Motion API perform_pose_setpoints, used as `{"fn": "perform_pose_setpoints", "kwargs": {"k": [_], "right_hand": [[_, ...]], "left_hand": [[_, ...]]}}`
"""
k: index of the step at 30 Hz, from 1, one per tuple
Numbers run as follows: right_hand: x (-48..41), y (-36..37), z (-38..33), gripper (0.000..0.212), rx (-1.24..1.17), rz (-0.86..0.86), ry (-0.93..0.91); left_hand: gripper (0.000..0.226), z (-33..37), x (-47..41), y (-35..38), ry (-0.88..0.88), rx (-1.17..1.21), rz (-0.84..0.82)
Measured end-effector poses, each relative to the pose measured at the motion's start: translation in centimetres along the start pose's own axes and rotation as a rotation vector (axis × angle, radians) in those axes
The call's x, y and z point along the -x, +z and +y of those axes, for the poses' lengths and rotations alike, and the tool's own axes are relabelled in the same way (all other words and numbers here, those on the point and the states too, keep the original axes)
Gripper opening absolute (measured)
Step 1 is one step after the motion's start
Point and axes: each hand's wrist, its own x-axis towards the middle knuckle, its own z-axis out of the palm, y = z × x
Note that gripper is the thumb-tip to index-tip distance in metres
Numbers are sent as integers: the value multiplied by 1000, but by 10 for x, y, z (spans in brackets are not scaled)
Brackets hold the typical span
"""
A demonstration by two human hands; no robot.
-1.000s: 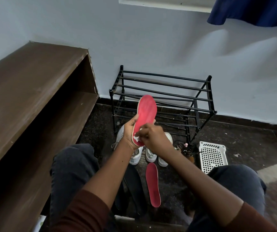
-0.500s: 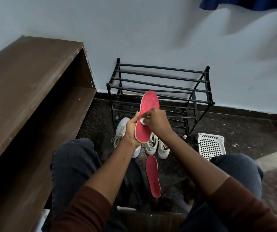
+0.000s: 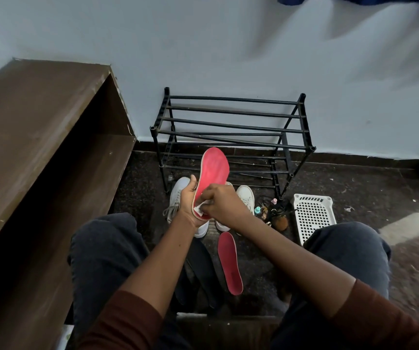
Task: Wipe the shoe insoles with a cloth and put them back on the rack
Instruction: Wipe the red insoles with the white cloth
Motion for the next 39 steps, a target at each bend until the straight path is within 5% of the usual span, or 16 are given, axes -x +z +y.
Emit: {"fn": "perform_pose_setpoints", "kwargs": {"k": [10,21,32,39], "right_hand": [[-47,-21,34,20,38,279,209],[-1,-8,19,19,46,10,-21],[-41,-27,51,16,59,340,157],[-18,-6,42,13,115,240,-107]], "left_hand": [[48,-4,10,17,98,-23,-84],[54,3,9,12,59,-115,-37],[55,4,18,18,42,-145,-6],[62,5,17,19,44,-71,-32]]}}
